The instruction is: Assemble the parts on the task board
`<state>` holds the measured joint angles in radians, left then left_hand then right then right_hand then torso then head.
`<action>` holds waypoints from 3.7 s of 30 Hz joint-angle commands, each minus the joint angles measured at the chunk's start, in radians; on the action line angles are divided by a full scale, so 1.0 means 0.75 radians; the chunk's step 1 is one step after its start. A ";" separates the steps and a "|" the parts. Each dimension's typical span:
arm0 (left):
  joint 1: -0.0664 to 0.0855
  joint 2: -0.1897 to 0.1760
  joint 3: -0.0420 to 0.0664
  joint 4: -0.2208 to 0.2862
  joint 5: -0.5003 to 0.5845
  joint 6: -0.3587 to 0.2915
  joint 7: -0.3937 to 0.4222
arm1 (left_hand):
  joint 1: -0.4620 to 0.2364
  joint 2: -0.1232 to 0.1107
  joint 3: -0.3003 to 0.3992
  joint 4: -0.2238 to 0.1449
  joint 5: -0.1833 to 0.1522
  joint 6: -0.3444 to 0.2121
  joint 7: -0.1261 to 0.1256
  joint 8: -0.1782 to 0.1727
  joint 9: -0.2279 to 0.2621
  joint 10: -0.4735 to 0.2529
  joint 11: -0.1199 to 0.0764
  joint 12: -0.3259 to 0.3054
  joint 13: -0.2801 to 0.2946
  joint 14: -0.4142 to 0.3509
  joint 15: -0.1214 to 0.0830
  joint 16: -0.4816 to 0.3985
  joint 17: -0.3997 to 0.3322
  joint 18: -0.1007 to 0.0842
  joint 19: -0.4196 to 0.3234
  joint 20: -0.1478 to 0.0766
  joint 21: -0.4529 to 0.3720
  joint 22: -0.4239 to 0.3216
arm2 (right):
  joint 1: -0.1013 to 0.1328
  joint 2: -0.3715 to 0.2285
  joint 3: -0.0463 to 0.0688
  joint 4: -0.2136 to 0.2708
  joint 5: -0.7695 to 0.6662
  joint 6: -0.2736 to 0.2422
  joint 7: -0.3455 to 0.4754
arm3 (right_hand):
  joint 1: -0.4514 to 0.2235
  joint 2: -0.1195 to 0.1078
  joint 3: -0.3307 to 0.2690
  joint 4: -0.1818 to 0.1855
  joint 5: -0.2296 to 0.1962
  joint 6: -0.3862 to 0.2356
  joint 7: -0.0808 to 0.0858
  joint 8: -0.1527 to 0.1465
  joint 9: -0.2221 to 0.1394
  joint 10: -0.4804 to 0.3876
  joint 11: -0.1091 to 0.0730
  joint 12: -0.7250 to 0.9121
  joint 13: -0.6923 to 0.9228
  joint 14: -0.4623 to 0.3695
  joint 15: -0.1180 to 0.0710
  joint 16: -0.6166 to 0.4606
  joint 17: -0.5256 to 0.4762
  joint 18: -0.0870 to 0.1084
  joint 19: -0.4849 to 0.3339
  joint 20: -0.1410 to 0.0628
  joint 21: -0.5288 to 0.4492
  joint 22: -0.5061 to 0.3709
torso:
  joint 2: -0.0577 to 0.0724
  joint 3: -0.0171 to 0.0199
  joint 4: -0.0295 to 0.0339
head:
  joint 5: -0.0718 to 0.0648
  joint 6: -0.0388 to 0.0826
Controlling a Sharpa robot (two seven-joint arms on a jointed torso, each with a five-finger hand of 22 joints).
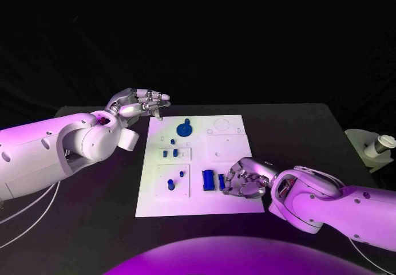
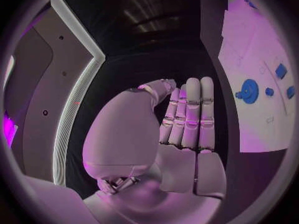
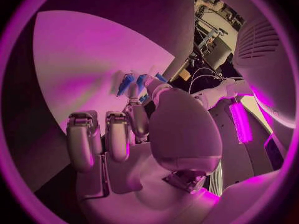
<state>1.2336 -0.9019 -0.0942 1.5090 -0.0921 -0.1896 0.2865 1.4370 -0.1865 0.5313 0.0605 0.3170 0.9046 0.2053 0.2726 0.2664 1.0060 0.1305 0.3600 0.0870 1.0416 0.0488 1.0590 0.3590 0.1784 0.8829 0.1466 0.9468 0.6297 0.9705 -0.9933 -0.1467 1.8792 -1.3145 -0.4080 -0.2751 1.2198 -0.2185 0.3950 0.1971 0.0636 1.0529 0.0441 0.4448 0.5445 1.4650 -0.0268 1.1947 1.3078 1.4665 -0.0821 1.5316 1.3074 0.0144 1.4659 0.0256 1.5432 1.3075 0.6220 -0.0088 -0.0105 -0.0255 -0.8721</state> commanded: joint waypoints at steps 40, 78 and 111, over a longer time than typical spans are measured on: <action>0.001 0.001 0.001 0.003 -0.002 0.024 0.003 | 0.010 0.004 0.009 -0.002 0.007 -0.013 0.000 0.006 -0.003 -0.011 0.005 0.006 -0.002 -0.008 0.005 -0.001 -0.003 0.008 -0.002 -0.005 0.009 0.003 | -0.016 0.073 0.000 -0.085 -0.196 -0.022 -0.113 | 0.031 0.028 0.007 0.001 0.004 0.024 -0.014 0.011 0.004 0.025 -0.013 0.041 0.113 0.121 -0.015 0.013 0.264 -0.016 0.133 -0.006 0.022 0.347 | 0.000 0.0002 0.0011 | -0.001 0.001; -0.005 0.022 -0.008 -0.056 0.054 0.007 0.077 | -0.068 -0.024 -0.023 0.049 -0.001 -0.027 -0.005 0.011 -0.009 -0.026 0.004 0.012 -0.008 -0.041 0.018 -0.011 -0.011 0.004 -0.041 0.013 -0.032 -0.017 | 0.115 0.031 0.006 -0.201 0.660 -0.170 0.587 | 0.100 0.015 -0.012 -0.011 0.049 -0.181 0.091 -0.116 -0.041 -0.256 0.075 -0.585 -0.212 0.012 0.056 -0.216 -0.113 0.099 -0.130 0.049 -0.536 0.168 | -0.039 -0.0144 -0.0168 | -0.014 0.070; -0.113 0.214 0.024 -0.295 0.199 -0.265 0.272 | -1.916 0.249 -0.708 -0.081 -0.423 -1.206 -0.274 -0.363 -0.355 -1.341 -0.174 -0.480 -0.116 -1.389 -0.065 -1.412 -0.479 -0.238 -1.177 -0.195 -1.262 -0.840 | 0.179 0.404 0.075 -0.874 1.549 -0.100 0.957 | -1.626 0.291 -0.527 -0.263 -0.085 -1.404 -0.059 -0.593 -0.726 -1.953 0.036 -1.593 -1.744 -1.955 0.110 -2.042 -1.743 -0.019 -1.955 -0.034 -2.058 -1.743 | -0.109 0.0035 0.0050 | 0.032 0.340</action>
<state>1.1548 -0.7397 -0.0794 1.2675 0.0720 -0.3142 0.4820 0.9273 -0.0439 0.0897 0.0394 0.0622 0.1641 0.0336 0.0550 0.0459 0.1915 0.0358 0.0286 0.0129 0.1543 0.0345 0.0741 0.0257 0.0366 0.1321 0.0584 0.0434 0.0341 1.1083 -0.6875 -0.0942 1.1978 -0.1804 -0.4229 0.4204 0.6993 -0.0330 0.1001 0.0253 0.0191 0.1674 0.0426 0.0393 0.0747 0.2406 0.0341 0.0144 0.0455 0.1948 0.0263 0.0533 0.0640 0.0502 0.1883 0.0471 0.0133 0.1209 0.5346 -0.0151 -0.0164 -0.0032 -0.6357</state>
